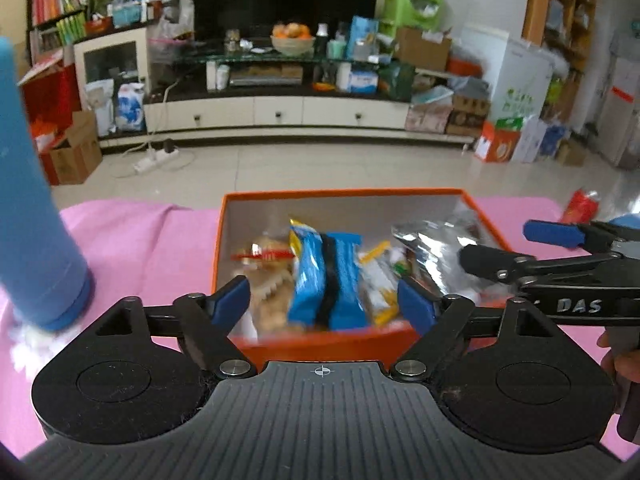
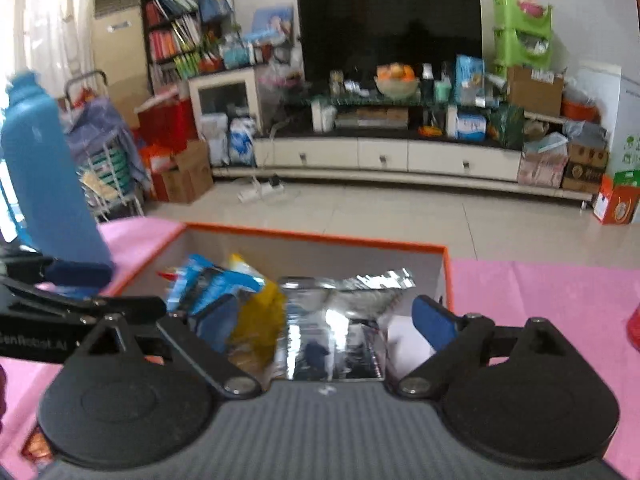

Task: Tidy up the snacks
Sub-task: 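Carry both snacks into the orange box and open both tools, then move both tools back toward the remaining snacks on the table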

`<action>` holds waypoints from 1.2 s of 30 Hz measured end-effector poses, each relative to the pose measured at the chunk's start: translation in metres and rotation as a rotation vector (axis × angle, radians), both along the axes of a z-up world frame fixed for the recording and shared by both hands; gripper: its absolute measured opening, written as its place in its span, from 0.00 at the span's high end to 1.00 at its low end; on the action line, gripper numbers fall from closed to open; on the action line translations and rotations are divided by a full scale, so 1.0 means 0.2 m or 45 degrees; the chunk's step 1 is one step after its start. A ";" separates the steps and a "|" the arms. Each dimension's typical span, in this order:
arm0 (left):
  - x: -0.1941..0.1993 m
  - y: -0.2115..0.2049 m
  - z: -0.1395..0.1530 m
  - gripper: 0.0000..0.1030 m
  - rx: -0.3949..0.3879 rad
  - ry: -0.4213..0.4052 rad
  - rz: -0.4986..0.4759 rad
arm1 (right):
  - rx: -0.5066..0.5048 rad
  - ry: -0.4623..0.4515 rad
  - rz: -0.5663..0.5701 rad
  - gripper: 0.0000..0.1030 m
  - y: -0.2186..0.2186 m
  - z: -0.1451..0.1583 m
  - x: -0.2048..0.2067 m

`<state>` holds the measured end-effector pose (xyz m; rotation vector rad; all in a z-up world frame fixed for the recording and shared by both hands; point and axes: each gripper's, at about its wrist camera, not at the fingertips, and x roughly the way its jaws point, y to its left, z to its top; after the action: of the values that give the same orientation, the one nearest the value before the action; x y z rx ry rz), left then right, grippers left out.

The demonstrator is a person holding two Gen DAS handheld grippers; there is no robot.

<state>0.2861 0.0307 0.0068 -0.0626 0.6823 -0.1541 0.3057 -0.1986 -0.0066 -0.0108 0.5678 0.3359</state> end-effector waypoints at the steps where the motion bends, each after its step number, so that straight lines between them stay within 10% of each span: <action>1: -0.08 0.01 0.02 0.37 -0.013 -0.005 0.004 | 0.014 -0.004 -0.007 0.10 -0.02 0.02 -0.07; 16: -0.85 0.04 0.02 0.37 -0.075 0.090 0.060 | 0.132 0.249 -0.119 0.10 -0.15 -0.11 -1.03; 36: -0.85 0.23 -0.30 0.35 0.068 0.272 0.172 | 0.120 0.337 -0.171 0.09 -0.22 -0.25 -0.91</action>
<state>0.1152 0.0763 -0.0522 -0.0745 0.8921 0.0013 0.1247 -0.2431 -0.0571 0.1645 0.8103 0.2340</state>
